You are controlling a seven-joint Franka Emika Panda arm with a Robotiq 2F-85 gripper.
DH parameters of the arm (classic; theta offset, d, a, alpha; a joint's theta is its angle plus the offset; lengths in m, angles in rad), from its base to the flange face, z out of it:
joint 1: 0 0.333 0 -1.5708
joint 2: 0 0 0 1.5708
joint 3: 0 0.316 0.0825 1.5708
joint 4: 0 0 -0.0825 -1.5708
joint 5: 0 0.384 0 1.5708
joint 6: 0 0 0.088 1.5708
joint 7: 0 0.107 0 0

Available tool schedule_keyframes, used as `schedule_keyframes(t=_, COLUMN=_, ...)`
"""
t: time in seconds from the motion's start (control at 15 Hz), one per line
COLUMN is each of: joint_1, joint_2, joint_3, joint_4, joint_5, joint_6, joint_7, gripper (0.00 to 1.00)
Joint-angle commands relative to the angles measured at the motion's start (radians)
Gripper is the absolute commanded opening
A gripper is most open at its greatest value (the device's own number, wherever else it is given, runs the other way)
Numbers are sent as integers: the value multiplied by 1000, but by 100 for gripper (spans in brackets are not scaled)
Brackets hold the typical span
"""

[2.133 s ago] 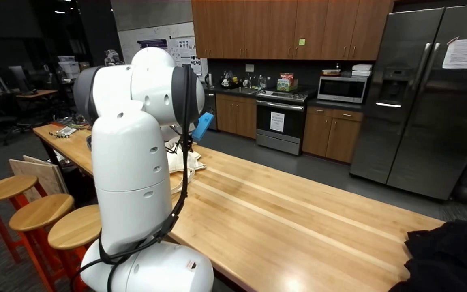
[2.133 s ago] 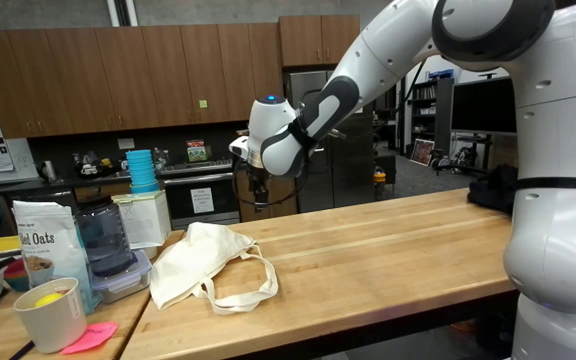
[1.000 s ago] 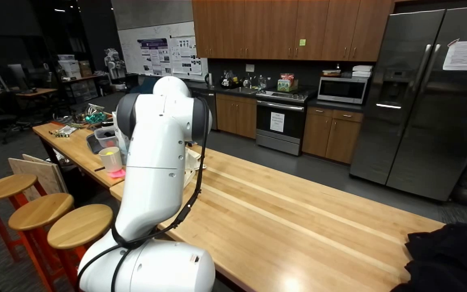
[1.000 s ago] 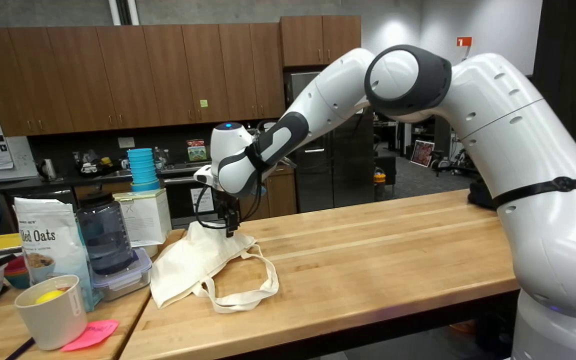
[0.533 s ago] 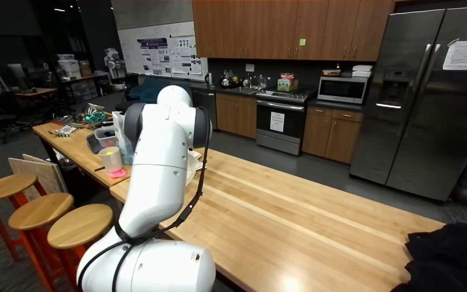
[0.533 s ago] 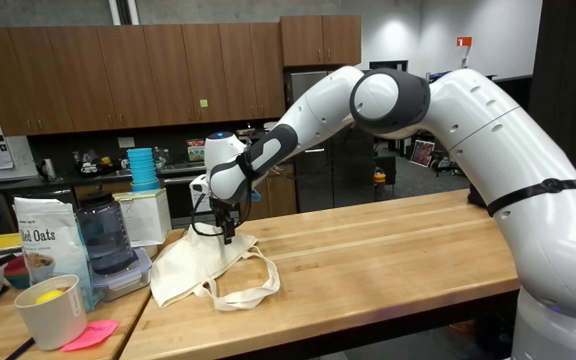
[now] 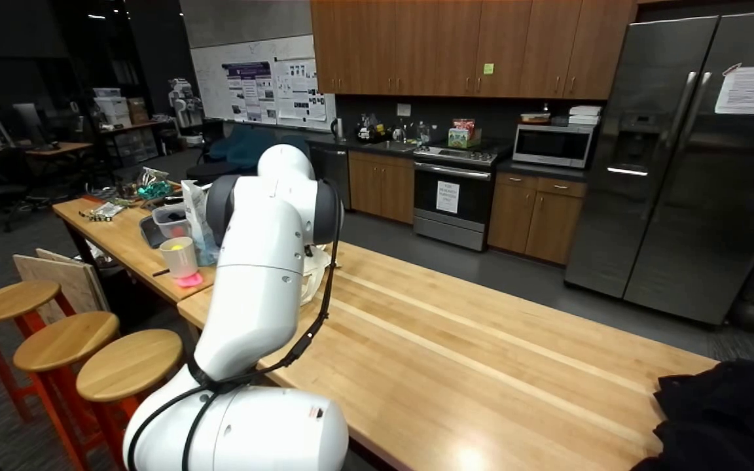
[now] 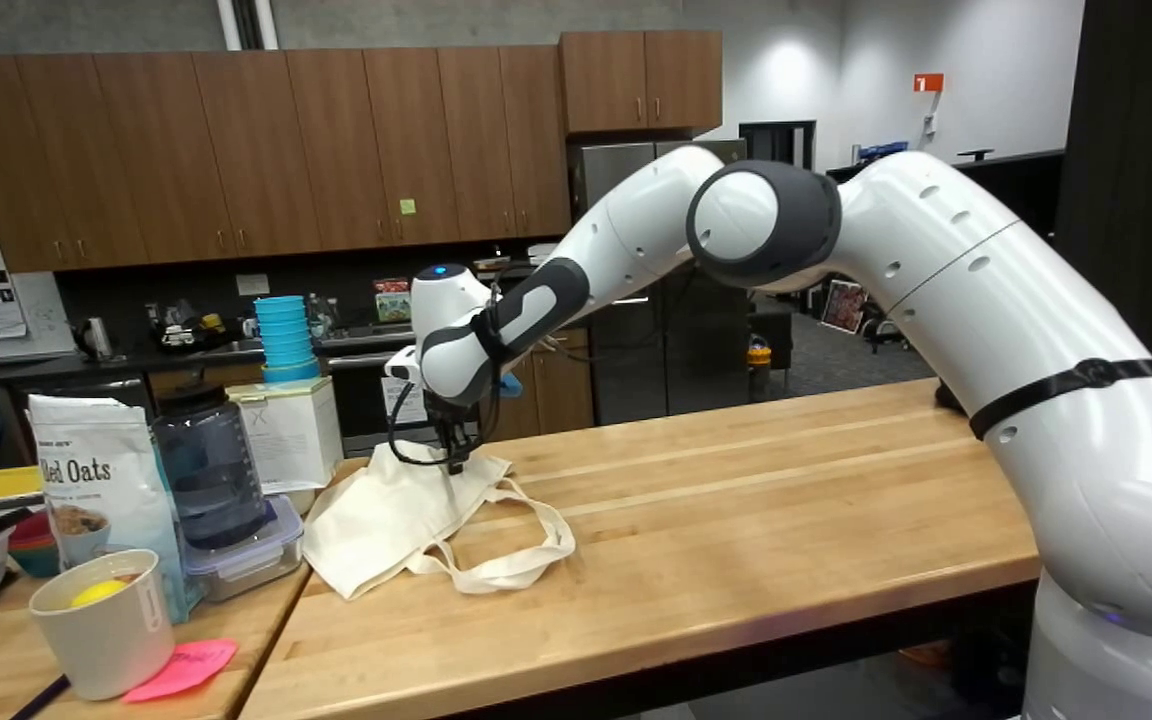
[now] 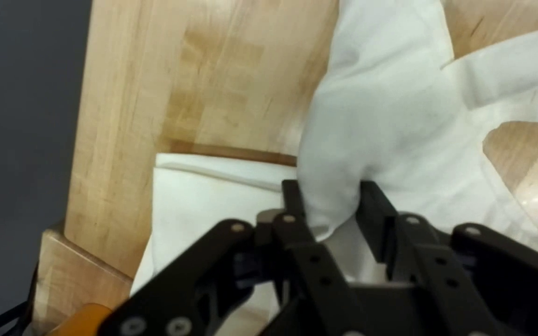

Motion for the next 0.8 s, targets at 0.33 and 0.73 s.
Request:
schedule_keyframes(t=0.33, joint_1=-9, joint_2=-71, joint_3=-63, joint_4=-55, joint_5=-76, joint_6=69, joint_7=46, gripper=1)
schedule_keyframes(t=0.73, joint_1=-20, joint_2=-131, joint_3=-111, joint_4=-134, joint_5=-107, joint_6=138, joint_7=105, gripper=1)
